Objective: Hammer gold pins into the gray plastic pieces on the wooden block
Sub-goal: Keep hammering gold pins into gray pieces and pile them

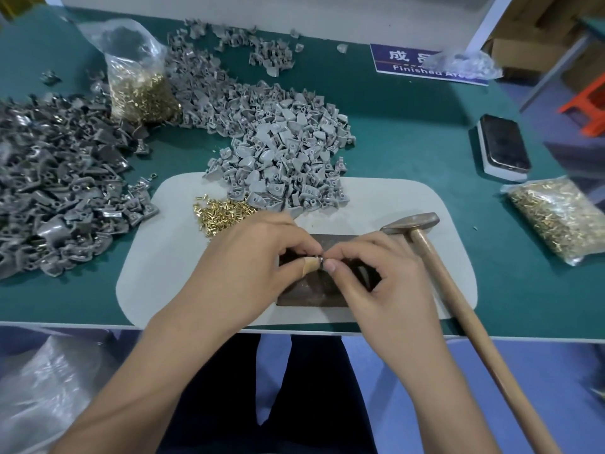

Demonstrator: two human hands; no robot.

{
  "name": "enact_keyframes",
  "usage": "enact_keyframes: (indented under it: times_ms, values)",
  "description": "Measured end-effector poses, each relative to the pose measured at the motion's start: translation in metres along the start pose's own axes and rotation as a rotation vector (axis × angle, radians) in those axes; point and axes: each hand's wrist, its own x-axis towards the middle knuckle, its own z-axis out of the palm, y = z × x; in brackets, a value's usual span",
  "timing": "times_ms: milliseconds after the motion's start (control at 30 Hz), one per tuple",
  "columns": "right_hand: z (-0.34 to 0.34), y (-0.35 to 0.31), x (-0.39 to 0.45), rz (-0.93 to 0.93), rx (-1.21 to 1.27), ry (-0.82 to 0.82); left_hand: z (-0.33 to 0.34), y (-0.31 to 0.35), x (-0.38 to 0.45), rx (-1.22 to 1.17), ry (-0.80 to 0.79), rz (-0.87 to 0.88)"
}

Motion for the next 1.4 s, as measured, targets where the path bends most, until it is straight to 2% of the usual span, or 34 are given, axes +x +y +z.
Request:
enact_keyframes:
  times_ms: [100, 300, 500, 733, 867, 1100, 1267, 1400]
  values:
    - [0.0, -0.006, 0.002, -0.012, -0.091, -0.006, 0.002, -0.002, -0.002, -0.012, 0.011, -0.017]
    - [-0.005, -0.013, 0.01, -0.009, -0.246, -0.065, 0.009, -0.001, -0.006, -0.216, 0.041, -0.098]
    - [-0.012, -0.027, 0.014, -0.002, -0.326, -0.125, 0.008, 0.001, -0.01, -0.166, 0.063, -0.102]
    - [-0.016, -0.049, 0.03, -0.121, -0.682, -0.331, 0.006, 0.001, -0.007, -0.121, 0.038, -0.106]
    - [-0.016, -0.056, 0.033, -0.117, -0.756, -0.395, 0.006, 0.002, -0.005, -0.108, 0.05, -0.1]
    - [-0.013, -0.057, 0.037, -0.105, -0.704, -0.402, 0.005, 0.001, -0.005, -0.102, 0.051, -0.068]
    - [-0.017, -0.034, 0.03, -0.017, -0.368, -0.296, 0.006, 0.0, -0.007, -0.118, 0.058, -0.088]
    - [-0.014, -0.023, 0.025, -0.02, -0.305, -0.21, 0.006, 0.0, -0.006, -0.095, 0.052, -0.082]
